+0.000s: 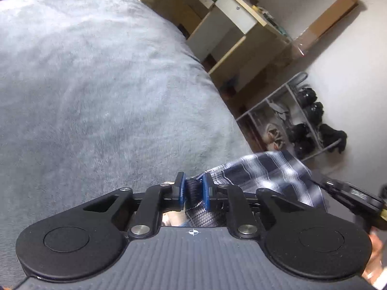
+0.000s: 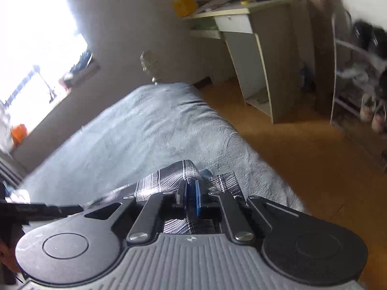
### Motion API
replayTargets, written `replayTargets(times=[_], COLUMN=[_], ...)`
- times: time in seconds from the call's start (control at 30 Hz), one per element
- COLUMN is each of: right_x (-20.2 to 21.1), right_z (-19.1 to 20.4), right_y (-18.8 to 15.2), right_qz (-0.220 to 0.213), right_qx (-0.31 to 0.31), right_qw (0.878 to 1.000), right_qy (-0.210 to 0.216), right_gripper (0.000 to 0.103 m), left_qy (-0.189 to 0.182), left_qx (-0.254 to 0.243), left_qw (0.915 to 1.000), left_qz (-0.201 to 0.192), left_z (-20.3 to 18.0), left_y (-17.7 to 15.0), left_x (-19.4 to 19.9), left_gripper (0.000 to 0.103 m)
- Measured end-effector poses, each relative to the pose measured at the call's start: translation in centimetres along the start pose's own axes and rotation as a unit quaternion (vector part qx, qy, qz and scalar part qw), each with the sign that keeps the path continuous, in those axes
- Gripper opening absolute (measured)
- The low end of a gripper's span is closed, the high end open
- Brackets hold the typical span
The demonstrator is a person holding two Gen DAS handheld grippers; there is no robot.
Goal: Fold clothes
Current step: 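Open both tools to release the shirt and pull them back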
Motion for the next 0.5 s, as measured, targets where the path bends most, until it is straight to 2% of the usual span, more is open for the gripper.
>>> replayTargets(times=[0.13, 0.23, 0.33, 0.43, 0.5], right_x=[8.0, 14.2, 16.9, 16.6, 13.9], right_z=[-2.2, -2.3, -0.5, 1.3, 1.4], right_y=[1.4, -0.4, -4.3, -7.1, -7.5], right_qz=[-0.076, -0.078, -0.021, 0.026, 0.051], right_qx=[-0.025, 0.001, 0.069, 0.105, 0.119], right_qw=[0.997, 0.997, 0.997, 0.994, 0.991], right_qy=[-0.007, -0.015, -0.026, -0.012, -0.029], right_gripper=[0.012, 0.013, 0.012, 0.012, 0.012], left_qy=[0.024, 0.013, -0.015, -0.004, 0.015], left_qx=[-0.049, -0.139, -0.238, -0.302, -0.315], left_qw=[0.9983, 0.9899, 0.9709, 0.9502, 0.9446], left_qz=[-0.023, -0.023, 0.024, 0.077, 0.092], left_z=[-2.6, -6.4, -10.5, -12.6, -12.8], left_y=[0.9, -1.3, -7.0, -12.6, -14.8], left_x=[3.6, 6.7, 7.4, 5.5, 3.8], left_gripper=[0.023, 0.028, 0.031, 0.031, 0.031])
Point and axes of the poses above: each gripper's, at about its wrist camera, not at the fingertips, and x roughly against the way its jaws point, z to its left, y to its top, the point moved 10 cm from there along -x, roughly the way its jaws point, and after that the axes turned 2 degrees about -y, right-handed, at the moved point
